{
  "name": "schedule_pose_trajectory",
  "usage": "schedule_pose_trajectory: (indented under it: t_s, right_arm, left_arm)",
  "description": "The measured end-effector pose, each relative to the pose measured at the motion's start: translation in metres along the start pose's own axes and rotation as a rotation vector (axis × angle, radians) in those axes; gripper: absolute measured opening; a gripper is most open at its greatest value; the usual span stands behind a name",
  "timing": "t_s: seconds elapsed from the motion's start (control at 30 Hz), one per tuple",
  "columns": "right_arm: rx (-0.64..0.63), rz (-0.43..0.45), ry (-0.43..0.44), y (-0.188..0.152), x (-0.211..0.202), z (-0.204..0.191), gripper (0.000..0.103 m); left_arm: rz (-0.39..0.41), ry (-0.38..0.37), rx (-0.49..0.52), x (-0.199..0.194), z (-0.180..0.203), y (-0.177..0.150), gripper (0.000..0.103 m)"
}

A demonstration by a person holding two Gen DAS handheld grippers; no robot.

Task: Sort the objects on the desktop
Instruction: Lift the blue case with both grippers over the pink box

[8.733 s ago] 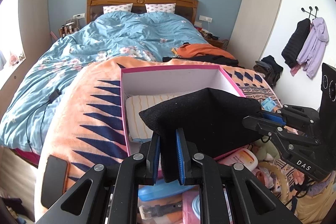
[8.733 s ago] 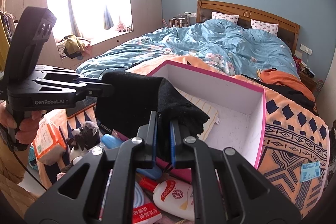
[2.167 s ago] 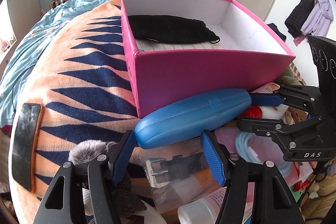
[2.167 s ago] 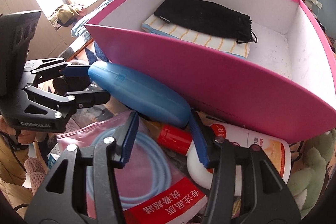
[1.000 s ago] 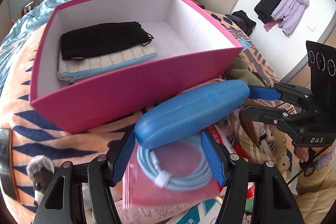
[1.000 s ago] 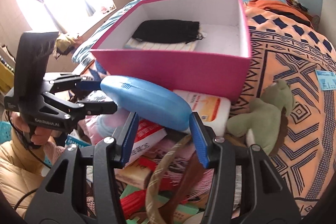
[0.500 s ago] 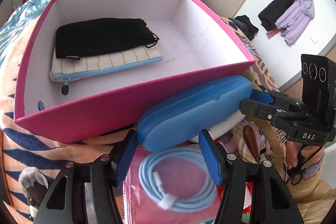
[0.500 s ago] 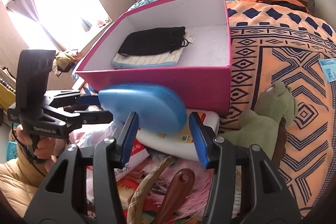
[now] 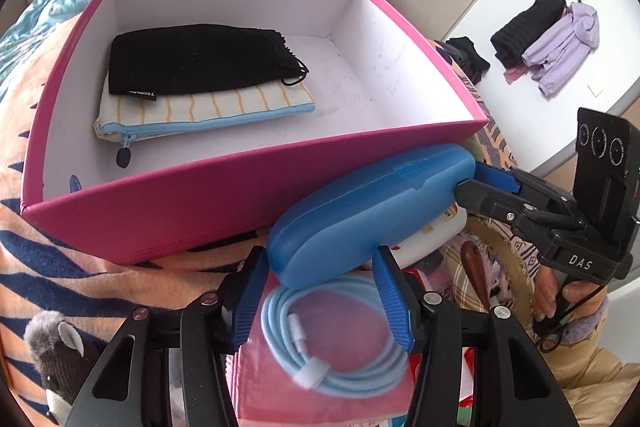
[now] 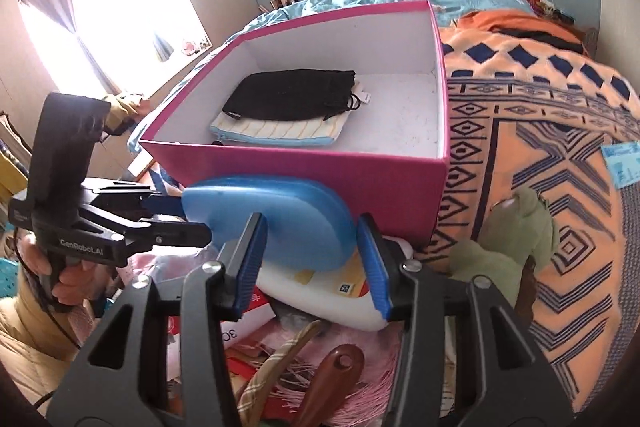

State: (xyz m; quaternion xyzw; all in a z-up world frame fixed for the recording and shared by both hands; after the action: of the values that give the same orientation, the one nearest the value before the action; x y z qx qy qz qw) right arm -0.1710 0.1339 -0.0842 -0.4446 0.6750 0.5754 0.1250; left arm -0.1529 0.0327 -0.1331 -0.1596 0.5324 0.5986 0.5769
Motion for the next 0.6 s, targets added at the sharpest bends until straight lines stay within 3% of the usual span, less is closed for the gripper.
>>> schedule_pose_trajectory:
  t_s: [0.6]
  right_arm:
    - [-0.021,0.026,0.022,0.001,-0.025,-0.023,0.045]
  left_arm:
    - [0.073,0.037,0.035,-0.042,0.011,-0.003,0.054]
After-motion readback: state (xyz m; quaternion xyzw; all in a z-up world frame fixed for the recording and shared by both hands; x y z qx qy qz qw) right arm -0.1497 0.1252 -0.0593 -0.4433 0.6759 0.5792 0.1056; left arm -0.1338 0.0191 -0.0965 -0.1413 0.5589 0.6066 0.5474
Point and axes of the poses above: each gripper's, at about its wrist camera, not at the fingertips, and x roughly the way its jaws point, z to its right, y to its top, the point moved 10 cm from there along x, roughly the way its jaws point
